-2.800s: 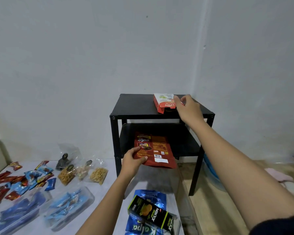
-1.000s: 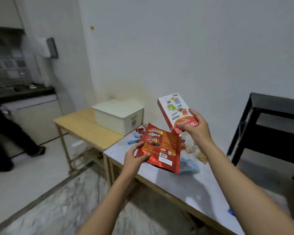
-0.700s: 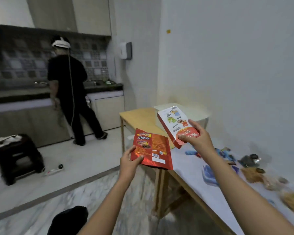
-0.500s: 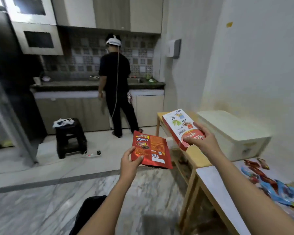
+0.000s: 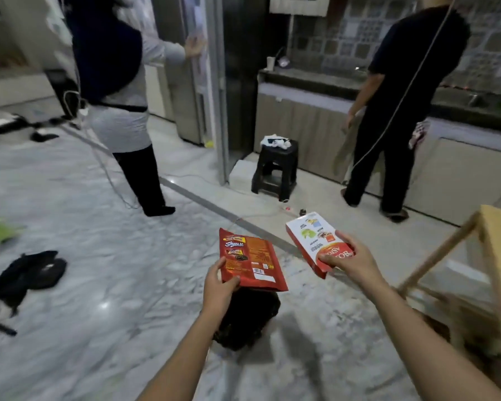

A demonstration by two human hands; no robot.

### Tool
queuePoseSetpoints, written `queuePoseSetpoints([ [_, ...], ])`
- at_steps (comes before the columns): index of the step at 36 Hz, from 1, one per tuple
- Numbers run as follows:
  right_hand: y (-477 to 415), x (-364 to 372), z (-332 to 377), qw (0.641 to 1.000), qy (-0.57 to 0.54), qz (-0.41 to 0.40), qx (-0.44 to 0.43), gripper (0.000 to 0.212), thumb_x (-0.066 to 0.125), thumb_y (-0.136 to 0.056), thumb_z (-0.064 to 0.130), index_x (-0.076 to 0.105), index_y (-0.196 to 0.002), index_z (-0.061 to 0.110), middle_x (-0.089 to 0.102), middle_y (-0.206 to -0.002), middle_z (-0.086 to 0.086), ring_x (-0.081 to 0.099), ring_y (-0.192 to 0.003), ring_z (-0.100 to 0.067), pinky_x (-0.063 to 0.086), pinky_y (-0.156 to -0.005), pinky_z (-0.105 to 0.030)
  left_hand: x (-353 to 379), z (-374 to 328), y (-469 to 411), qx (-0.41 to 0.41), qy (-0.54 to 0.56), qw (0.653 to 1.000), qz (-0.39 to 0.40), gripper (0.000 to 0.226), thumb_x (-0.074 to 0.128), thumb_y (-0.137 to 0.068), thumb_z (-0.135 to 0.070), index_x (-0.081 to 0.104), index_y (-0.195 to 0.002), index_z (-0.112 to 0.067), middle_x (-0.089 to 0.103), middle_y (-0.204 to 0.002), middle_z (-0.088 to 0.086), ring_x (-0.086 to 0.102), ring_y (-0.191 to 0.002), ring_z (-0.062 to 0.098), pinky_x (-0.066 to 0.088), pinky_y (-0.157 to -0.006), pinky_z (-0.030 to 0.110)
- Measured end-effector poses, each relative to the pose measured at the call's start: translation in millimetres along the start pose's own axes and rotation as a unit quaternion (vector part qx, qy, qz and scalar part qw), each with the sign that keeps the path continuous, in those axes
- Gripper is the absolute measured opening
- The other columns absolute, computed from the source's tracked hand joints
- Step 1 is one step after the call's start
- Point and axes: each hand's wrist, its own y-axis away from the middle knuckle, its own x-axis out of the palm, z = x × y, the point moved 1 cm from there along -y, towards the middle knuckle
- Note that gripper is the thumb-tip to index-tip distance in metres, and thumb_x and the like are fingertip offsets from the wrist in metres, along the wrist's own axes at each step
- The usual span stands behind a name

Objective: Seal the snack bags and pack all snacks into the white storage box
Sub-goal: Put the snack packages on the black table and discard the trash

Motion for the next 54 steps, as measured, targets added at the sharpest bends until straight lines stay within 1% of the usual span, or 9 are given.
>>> queuePoseSetpoints([
  [4, -45, 44, -33, 0.997, 0.036, 0.053, 0.051, 0.073, 0.084, -0.065, 0.011, 0.052, -0.130, 0.020, 0.054, -0.120, -0.003, 0.056, -0.098, -0.020, 0.046, -0.073, -0.026, -17, 40, -30, -0.056, -0.001, 0.997, -0.051, 0.056, 0.056, -0.082, 0.013, 0.041, -0.133, -0.007, 0.053, -0.123, 0.017, 0.059, -0.105, 0.030, 0.056, -0.059, 0.016],
  [9, -85, 90, -90, 0.985, 0.077, 0.112, 0.109, 0.069, 0.084, -0.066, 0.013, 0.054, -0.128, 0.018, 0.056, -0.118, -0.006, 0.057, -0.098, -0.020, 0.044, -0.080, -0.027, -22, 96, -57, -0.137, 0.013, 0.987, -0.082, 0.057, 0.053, -0.081, 0.017, 0.041, -0.133, -0.003, 0.055, -0.114, 0.019, 0.058, -0.097, 0.032, 0.054, -0.051, 0.017],
  [17, -149, 148, -181, 0.952, 0.167, 0.198, 0.164, 0.068, 0.080, -0.069, 0.009, 0.051, -0.131, 0.012, 0.056, -0.112, -0.010, 0.055, -0.094, -0.021, 0.044, -0.077, -0.027, -22, 185, -97, -0.224, 0.036, 0.962, -0.152, 0.058, 0.055, -0.082, 0.014, 0.037, -0.135, -0.004, 0.045, -0.133, 0.025, 0.057, -0.098, 0.033, 0.056, -0.055, 0.020],
  [23, -198, 192, -253, 0.930, 0.213, 0.240, 0.177, 0.075, 0.081, -0.066, 0.020, 0.047, -0.134, 0.019, 0.053, -0.125, -0.014, 0.055, -0.109, -0.027, 0.045, -0.085, -0.030, -11, 244, -139, -0.263, 0.067, 0.944, -0.190, 0.057, 0.055, -0.085, 0.008, 0.036, -0.138, -0.004, 0.050, -0.125, 0.018, 0.059, -0.100, 0.029, 0.055, -0.074, 0.028],
  [34, -239, 240, -326, 0.909, 0.247, 0.283, 0.180, 0.073, 0.076, -0.072, 0.013, 0.045, -0.137, 0.019, 0.048, -0.128, -0.015, 0.054, -0.110, -0.027, 0.042, -0.077, -0.025, -5, 322, -182, -0.310, 0.046, 0.924, -0.221, 0.036, 0.057, -0.084, 0.009, 0.048, -0.119, 0.008, 0.059, -0.109, 0.020, 0.062, -0.096, 0.030, 0.056, -0.071, 0.024],
  [37, -242, 246, -334, 0.908, 0.256, 0.281, 0.176, 0.070, 0.074, -0.074, 0.011, 0.045, -0.137, 0.018, 0.043, -0.129, -0.017, 0.051, -0.112, -0.029, 0.041, -0.080, -0.024, -3, 326, -192, -0.309, 0.067, 0.920, -0.232, 0.041, 0.056, -0.085, 0.010, 0.045, -0.123, 0.002, 0.059, -0.102, 0.012, 0.059, -0.097, 0.028, 0.055, -0.066, 0.019],
  [44, -245, 253, -341, 0.895, 0.217, 0.339, 0.192, 0.069, 0.071, -0.080, 0.015, 0.040, -0.141, 0.023, 0.042, -0.141, -0.010, 0.050, -0.120, -0.024, 0.044, -0.087, -0.025, 2, 323, -204, -0.309, 0.021, 0.933, -0.185, 0.066, 0.061, -0.087, -0.004, 0.031, -0.144, -0.013, 0.045, -0.133, 0.007, 0.051, -0.109, 0.021, 0.047, -0.087, 0.030],
  [49, -234, 245, -322, 0.873, 0.210, 0.393, 0.200, 0.068, 0.066, -0.086, 0.031, 0.032, -0.144, 0.031, 0.010, -0.158, -0.008, 0.012, -0.145, -0.026, 0.027, -0.112, -0.039, 7, 291, -197, -0.293, -0.056, 0.941, -0.159, 0.066, 0.061, -0.088, -0.010, 0.028, -0.145, -0.019, 0.040, -0.143, 0.004, 0.044, -0.128, 0.022, 0.042, -0.100, 0.032],
  [54, -235, 221, -266, 0.883, 0.207, 0.372, 0.200, 0.060, 0.061, -0.090, 0.023, 0.034, -0.144, 0.021, 0.033, -0.149, -0.006, 0.037, -0.134, -0.025, 0.041, -0.096, -0.032, 16, 227, -196, -0.267, -0.177, 0.942, -0.102, 0.058, 0.059, -0.091, -0.018, 0.034, -0.143, -0.016, 0.035, -0.148, 0.006, 0.037, -0.134, 0.024, 0.036, -0.109, 0.038],
])
